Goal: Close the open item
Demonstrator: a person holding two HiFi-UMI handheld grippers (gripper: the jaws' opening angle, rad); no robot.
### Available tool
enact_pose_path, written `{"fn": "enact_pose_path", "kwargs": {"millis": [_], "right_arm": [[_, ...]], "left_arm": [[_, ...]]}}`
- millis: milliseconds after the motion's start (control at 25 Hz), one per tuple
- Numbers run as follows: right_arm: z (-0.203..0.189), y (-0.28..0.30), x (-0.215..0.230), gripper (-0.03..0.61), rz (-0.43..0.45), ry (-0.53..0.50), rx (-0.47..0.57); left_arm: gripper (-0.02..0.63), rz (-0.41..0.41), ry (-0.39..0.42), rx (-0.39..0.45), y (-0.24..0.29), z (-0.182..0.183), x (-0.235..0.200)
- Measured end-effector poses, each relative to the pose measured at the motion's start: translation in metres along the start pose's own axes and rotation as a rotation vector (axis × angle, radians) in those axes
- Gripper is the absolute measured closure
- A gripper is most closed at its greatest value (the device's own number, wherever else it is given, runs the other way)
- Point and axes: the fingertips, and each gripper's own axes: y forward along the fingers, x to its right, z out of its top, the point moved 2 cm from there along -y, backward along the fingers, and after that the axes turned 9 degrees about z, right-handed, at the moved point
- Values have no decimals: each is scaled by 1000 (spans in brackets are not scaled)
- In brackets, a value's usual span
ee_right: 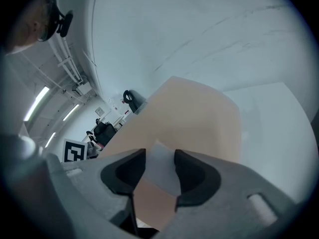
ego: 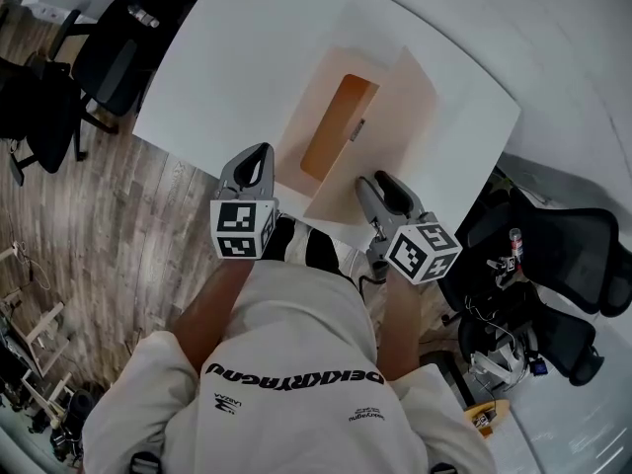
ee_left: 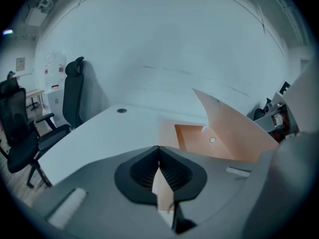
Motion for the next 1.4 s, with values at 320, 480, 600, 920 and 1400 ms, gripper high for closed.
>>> {"fn": "enact_pose_path", "kwargs": {"millis": [320, 480, 600, 920, 1400], "right_arm": [[-5, 13, 1, 400, -2, -48, -64], [-7, 21, 2, 399, -5, -60, -92], [-10, 26, 2, 399, 1, -64, -115], [-20, 43, 1, 399, 3, -65, -183], [-28, 57, 2, 393, -4, -76, -251]], "left_arm": [[603, -7, -2, -89, 26, -18, -9], [603, -18, -2, -122, 36, -26, -11], [603, -31, -9, -145, 43, -33, -9], [603, -64, -57, -208, 56, -46, -13], [607, -95, -119, -260, 65, -56, -17]]}}
